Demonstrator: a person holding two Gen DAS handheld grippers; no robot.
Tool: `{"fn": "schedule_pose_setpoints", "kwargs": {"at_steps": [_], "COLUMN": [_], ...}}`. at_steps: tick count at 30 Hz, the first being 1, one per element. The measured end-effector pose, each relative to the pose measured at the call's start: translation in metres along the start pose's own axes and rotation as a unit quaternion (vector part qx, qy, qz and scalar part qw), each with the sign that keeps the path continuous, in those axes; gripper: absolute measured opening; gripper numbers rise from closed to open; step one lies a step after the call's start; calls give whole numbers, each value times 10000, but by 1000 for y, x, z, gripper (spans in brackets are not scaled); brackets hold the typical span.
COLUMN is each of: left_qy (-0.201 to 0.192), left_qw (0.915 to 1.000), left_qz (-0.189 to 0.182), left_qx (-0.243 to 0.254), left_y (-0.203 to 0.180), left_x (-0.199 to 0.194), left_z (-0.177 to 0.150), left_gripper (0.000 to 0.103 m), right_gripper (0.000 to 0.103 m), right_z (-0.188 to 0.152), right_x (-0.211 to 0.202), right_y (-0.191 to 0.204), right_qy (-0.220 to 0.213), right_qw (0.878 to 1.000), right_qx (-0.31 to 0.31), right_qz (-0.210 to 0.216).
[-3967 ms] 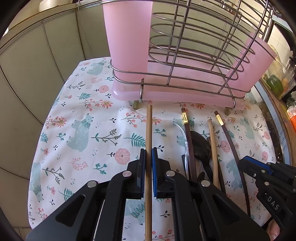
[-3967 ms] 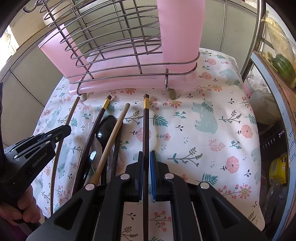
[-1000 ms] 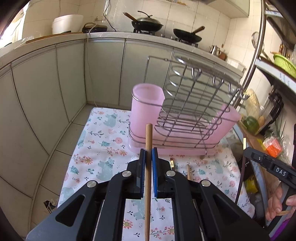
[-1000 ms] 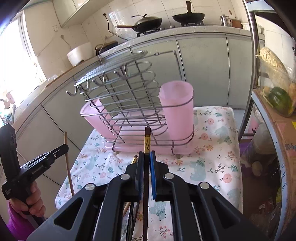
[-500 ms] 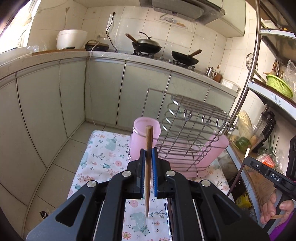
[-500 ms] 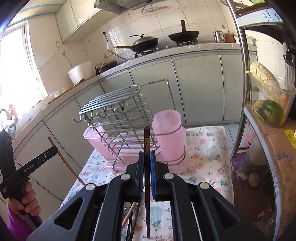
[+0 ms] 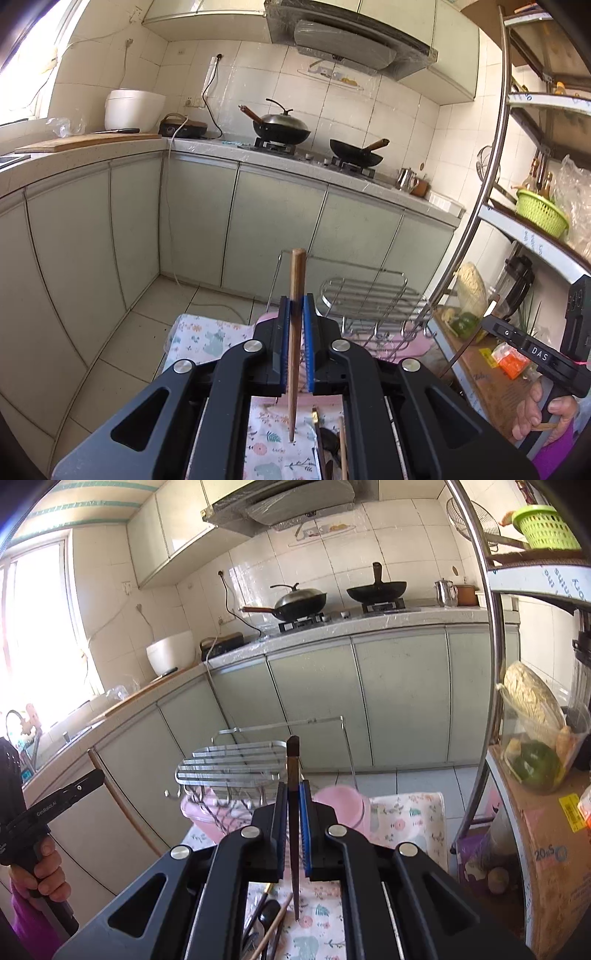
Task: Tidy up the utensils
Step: 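Lift both held chopsticks upright above the pink cup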
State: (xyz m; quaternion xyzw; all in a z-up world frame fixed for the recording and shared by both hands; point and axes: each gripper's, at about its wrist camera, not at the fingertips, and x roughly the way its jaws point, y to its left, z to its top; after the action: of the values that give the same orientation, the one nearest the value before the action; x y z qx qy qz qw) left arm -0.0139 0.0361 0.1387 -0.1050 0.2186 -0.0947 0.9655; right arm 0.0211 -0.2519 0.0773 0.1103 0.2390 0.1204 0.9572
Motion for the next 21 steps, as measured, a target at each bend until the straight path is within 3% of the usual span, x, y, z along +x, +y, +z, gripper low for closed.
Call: {"fn": "schedule_pose_setpoints", "kwargs": {"at_steps": [7, 15, 21], "left_qy": [-249, -878, -796], "left_qw": [9996, 9952, 9961], "left_qz": [-56, 162, 245], "left_qx": [91, 408, 306], "left_y": [-10, -24, -18], "left_x": [-7, -9, 26], "left_z": [44, 90, 96], "left_gripper": [6, 6, 6], "right_gripper": [6, 6, 6], "right_z": [46, 107, 119], "right_x": [-14, -40, -28], "right_y": [-1, -1, -10], "right_qy": [-264, -867, -1037], "right_qw": [9994, 9962, 9943], "right_qx": [124, 60, -21], "right_qz": [171, 53, -268]}}
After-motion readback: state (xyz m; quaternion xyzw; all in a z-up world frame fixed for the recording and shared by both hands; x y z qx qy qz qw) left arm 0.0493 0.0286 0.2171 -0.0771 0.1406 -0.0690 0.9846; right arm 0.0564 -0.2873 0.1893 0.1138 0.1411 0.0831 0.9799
